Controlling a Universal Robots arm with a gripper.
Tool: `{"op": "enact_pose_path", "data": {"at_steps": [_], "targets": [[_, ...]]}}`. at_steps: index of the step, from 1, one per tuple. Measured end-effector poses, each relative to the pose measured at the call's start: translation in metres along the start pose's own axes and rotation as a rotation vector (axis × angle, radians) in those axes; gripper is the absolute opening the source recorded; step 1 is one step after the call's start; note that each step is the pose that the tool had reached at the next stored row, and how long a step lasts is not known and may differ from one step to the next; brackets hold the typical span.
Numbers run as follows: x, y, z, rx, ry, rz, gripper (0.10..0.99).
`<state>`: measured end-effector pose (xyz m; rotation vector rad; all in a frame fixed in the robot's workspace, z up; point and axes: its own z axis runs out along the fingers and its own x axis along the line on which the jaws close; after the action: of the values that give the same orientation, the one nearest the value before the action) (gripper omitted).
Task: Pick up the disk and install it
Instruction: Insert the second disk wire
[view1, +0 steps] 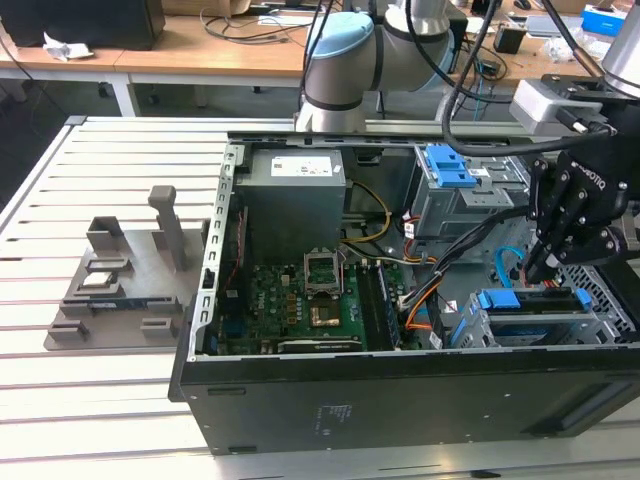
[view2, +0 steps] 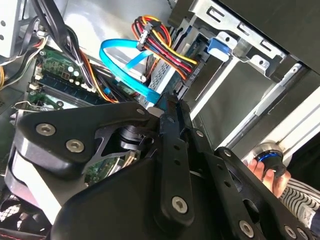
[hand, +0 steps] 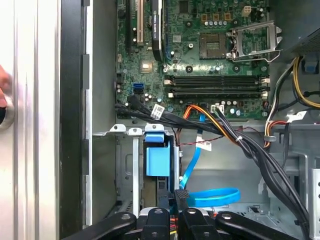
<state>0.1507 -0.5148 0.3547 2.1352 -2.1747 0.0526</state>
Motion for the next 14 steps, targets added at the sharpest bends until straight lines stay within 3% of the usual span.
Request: {"op": "enact_pose_path", "data": {"at_steps": [8,14], "targets": [[0.0017,-0.0075,0.0092,0.000,-0.0001,-0.001,0.161],[0.0016,-0.0088,0.0137,0.000,0.0002,-0.002,0.161]]}}
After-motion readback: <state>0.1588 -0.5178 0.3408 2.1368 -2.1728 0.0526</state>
